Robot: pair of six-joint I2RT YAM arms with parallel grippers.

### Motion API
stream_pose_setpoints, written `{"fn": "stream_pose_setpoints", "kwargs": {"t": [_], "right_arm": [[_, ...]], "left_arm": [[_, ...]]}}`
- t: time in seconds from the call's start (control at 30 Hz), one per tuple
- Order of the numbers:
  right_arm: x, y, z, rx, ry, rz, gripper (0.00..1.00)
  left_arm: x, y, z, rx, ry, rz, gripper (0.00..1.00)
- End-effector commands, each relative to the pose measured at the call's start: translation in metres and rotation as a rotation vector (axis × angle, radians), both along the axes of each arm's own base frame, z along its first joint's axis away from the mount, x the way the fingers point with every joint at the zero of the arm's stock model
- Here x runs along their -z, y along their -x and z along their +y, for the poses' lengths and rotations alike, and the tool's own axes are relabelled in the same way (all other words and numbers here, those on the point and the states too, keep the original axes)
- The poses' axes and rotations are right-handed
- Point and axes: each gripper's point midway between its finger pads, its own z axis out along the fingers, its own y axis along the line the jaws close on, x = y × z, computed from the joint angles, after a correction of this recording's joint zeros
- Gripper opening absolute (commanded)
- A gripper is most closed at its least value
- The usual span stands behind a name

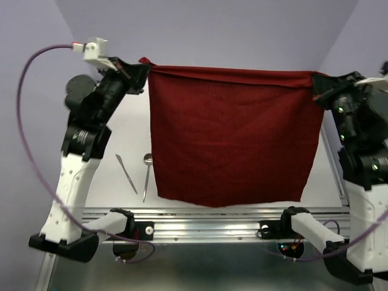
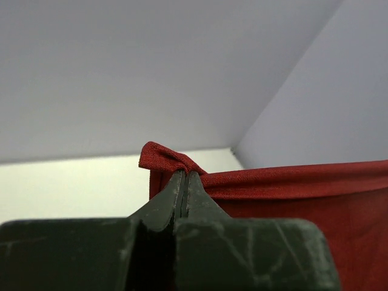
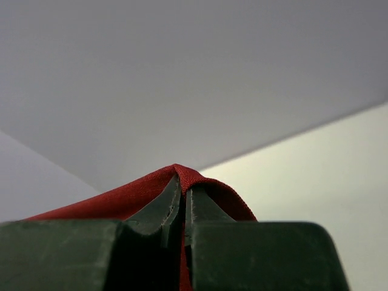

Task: Fold the napkin into a case and place the utensils inside
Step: Flatten out the crumpled napkin at the center of the board.

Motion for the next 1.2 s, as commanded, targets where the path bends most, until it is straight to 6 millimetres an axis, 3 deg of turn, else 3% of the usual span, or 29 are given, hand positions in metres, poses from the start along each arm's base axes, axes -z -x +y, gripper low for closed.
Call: {"fn": "stream_pose_setpoints", "kwargs": {"t": [0.0, 0.07, 0.1, 0.13, 0.17, 0.2, 0.23, 0.3, 0.33, 0.47, 0.5, 0.63, 0.67, 0.7, 0.73, 0.93, 1.03, 1.17], "right_arm": [[0.093, -0.078, -0.047, 0.281, 0.056, 0.269, 0.01], [0.133, -0.103, -0.044, 0.27, 0.088, 0.378, 0.01], [0.174, -0.126, -0.041, 0.26, 0.111, 0.481, 0.01], [0.189, -0.138, -0.037, 0.237, 0.12, 0.512, 0.01], [0.228, -0.156, -0.031, 0.206, 0.142, 0.601, 0.01], [0.224, -0.159, -0.031, 0.206, 0.144, 0.583, 0.01], [0.261, -0.178, -0.027, 0.185, 0.162, 0.659, 0.01], [0.297, -0.197, -0.02, 0.147, 0.177, 0.738, 0.01], [0.328, -0.212, -0.019, 0.141, 0.185, 0.806, 0.01], [0.386, -0.25, -0.01, 0.081, 0.168, 0.906, 0.01], [0.393, -0.257, -0.008, 0.062, 0.149, 0.917, 0.01], [0.408, -0.296, 0.001, -0.001, 0.106, 0.922, 0.01], [0.408, -0.296, -0.002, -0.004, 0.098, 0.922, 0.01], [0.408, -0.307, 0.002, -0.028, 0.09, 0.912, 0.02], [0.409, -0.313, -0.002, -0.027, 0.08, 0.911, 0.02], [0.411, -0.347, -0.002, -0.102, -0.011, 0.903, 0.04], [0.397, -0.346, 0.001, -0.119, -0.014, 0.888, 0.06], [0.386, -0.332, -0.003, -0.115, -0.014, 0.897, 0.09]], "left_arm": [[0.081, -0.08, 0.026, -0.209, -0.078, 0.2, 0.0], [0.111, -0.099, 0.022, -0.208, -0.098, 0.267, 0.0], [0.127, -0.108, 0.02, -0.209, -0.111, 0.309, 0.0], [0.157, -0.125, 0.014, -0.2, -0.139, 0.375, 0.0], [0.174, -0.133, 0.014, -0.206, -0.154, 0.418, 0.0], [0.191, -0.141, 0.012, -0.208, -0.168, 0.454, 0.0], [0.22, -0.155, 0.009, -0.205, -0.191, 0.515, 0.0], [0.262, -0.172, 0.006, -0.209, -0.221, 0.598, 0.0], [0.275, -0.177, 0.004, -0.206, -0.23, 0.624, 0.0], [0.319, -0.202, 0.001, -0.221, -0.258, 0.709, 0.0], [0.338, -0.207, 0.001, -0.225, -0.272, 0.751, 0.0], [0.342, -0.23, -0.004, -0.223, -0.273, 0.757, 0.0], [0.342, -0.234, -0.006, -0.22, -0.272, 0.752, 0.0], [0.356, -0.238, -0.007, -0.218, -0.282, 0.785, 0.0], [0.345, -0.247, -0.01, -0.215, -0.274, 0.763, 0.0], [0.343, -0.278, -0.018, -0.199, -0.26, 0.763, 0.0], [0.337, -0.281, -0.02, -0.19, -0.256, 0.761, 0.0], [0.329, -0.272, -0.019, -0.189, -0.25, 0.761, 0.0]]}}
